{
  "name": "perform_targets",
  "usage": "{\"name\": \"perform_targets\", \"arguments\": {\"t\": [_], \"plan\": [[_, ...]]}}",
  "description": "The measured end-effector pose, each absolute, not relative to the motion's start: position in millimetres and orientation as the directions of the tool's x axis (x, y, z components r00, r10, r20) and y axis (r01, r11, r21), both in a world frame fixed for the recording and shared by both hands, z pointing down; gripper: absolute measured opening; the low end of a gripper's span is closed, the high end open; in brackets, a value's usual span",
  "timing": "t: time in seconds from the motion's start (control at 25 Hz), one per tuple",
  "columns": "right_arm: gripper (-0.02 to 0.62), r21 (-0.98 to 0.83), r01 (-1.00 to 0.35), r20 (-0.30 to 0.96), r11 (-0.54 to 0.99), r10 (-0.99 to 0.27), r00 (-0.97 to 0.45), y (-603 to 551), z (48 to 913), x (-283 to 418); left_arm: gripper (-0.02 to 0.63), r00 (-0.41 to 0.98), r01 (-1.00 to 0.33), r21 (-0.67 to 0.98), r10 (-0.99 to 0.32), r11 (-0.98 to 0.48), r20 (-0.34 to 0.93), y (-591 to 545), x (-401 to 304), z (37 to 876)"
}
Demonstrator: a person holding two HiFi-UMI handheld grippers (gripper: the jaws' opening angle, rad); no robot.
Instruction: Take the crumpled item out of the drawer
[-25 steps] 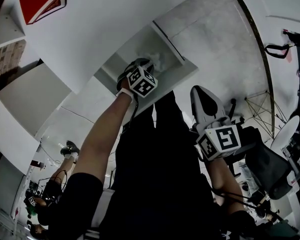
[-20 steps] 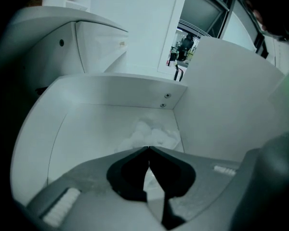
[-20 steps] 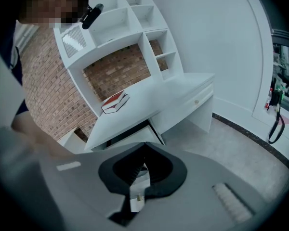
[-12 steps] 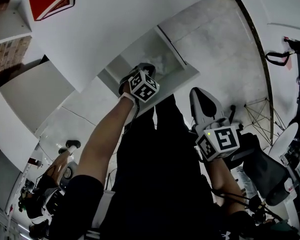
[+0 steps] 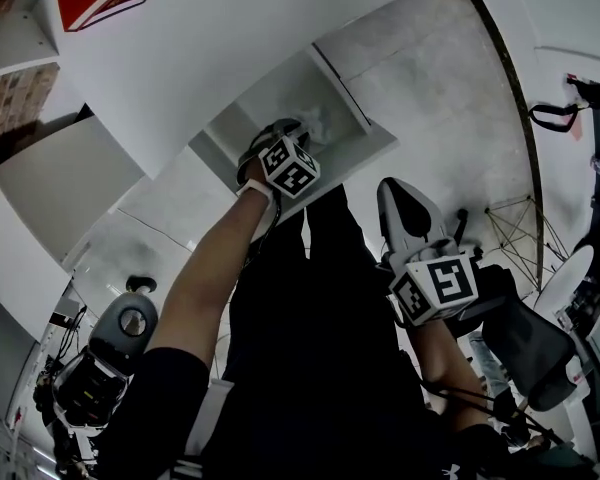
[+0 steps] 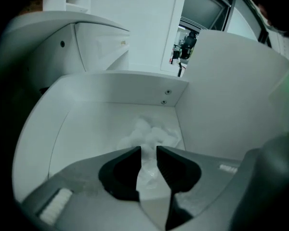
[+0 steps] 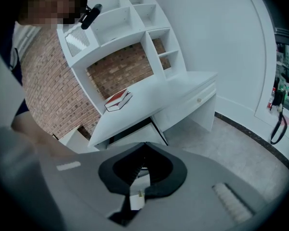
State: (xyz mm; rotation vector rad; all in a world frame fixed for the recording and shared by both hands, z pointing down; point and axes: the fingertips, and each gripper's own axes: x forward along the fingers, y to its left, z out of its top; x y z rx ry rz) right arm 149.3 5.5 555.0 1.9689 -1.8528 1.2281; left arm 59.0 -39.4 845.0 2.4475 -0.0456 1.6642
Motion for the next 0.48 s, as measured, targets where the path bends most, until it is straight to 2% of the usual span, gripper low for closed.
{"name": "perform_targets", "arguments": {"t": [0.12,0.24,0.48], "plan": [[0.003,-0.394,-0.891,0.654,-0.227,-0.750,-0.098,13.1,557.7,154.8,0.106,0.356,-0.142,0.139,0.080,-0.980,0.931,-39.8,60.2,849.8],[0.003,-0.398,-0.884,0.657,-0.246,-0.748,-0.088,17.8,558.8,159.1,0.023,0.354,-0.152,0.170,0.107,-0.974,0.929,-40.5,63.7,849.2],[0.003,-0.403,-0.886,0.639,-0.227,-0.763,-0.095,17.9,555.3,155.6,0.008,0.367,-0.165,0.184,0.113,-0.969,0.923,-41.8,59.7,837.6]]}}
